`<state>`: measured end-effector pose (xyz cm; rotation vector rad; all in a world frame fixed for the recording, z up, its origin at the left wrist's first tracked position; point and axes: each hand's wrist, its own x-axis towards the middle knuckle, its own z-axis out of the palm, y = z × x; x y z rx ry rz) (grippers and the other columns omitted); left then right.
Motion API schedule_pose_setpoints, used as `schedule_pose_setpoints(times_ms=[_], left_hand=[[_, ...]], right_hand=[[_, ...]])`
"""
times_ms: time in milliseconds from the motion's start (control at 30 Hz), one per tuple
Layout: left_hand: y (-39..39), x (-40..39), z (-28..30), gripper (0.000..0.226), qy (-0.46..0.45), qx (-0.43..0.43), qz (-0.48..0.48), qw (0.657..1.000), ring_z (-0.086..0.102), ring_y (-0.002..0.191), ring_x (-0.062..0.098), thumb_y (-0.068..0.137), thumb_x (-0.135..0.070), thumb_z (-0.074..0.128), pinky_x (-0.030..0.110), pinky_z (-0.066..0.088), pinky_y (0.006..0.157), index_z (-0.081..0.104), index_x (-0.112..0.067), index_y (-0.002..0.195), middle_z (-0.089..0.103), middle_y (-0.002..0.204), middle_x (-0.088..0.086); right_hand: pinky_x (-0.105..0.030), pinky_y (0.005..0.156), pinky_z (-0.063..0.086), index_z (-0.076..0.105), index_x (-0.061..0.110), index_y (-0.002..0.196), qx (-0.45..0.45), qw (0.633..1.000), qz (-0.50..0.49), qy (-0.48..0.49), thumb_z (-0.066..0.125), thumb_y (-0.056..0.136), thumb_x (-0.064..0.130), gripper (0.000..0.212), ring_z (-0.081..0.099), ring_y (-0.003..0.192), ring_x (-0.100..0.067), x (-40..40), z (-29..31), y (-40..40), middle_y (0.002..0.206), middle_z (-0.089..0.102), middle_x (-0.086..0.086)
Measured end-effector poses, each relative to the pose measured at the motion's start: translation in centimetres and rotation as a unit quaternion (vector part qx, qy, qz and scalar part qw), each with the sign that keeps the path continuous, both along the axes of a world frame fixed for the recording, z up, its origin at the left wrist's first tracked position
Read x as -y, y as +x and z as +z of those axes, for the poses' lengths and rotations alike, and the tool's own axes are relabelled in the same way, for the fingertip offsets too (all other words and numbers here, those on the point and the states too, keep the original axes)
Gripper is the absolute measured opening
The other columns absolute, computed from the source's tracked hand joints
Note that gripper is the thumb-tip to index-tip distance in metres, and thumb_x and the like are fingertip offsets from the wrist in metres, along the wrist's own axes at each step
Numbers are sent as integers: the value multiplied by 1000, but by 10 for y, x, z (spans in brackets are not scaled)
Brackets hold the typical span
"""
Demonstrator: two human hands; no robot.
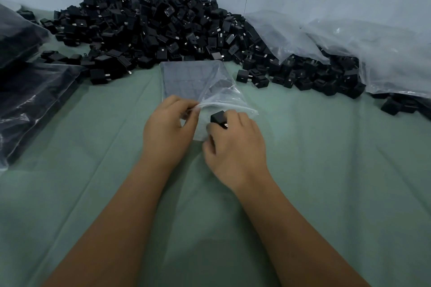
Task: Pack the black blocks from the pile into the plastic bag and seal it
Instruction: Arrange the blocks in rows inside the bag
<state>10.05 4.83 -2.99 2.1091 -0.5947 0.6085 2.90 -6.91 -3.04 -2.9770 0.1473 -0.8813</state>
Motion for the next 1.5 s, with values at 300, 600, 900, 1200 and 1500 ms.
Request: schedule_pose_setpoints(times_ms=[300,600,900,1200,1500], left_hand=[[-3,-1,1,13,26,32,-34,999,56,83,13,92,-19,66,29,46,69,75,-16,101,62,88,-5],[-2,-1,1,13,33,30,-46,998,56,84,15,91,-18,67,33,46,67,76,-18,100,61,86,-5],[-1,-1,-1,13,38,36,-69,996,58,82,17,90,-21,67,37,49,67,77,-17,97,62,84,-3],[0,-1,-2,11,41,47,-66,996,59,80,18,90,-17,68,37,50,66,77,-14,95,63,82,-1],[1,-1,-2,22,41,38,-41,998,59,91,19,88,-28,59,34,48,70,76,-14,92,63,92,0]], right_hand=[[-35,96,31,44,6,135,-144,985,-82,-53,27,98,47,57,39,115,-24,-4,-1,13,127,43,-10],[-37,110,27,52,4,130,-217,973,-66,-27,27,101,45,56,36,128,-28,-2,5,27,136,46,-13],[-37,95,42,43,22,79,-286,952,-98,-43,37,91,23,14,53,108,-25,-8,23,56,101,58,-1],[-38,110,33,37,6,137,-296,947,-121,37,34,99,28,44,39,132,-30,6,20,80,141,39,-16],[-32,81,41,61,13,101,-230,963,-18,139,36,99,31,30,57,105,-25,15,5,61,99,61,-4]])
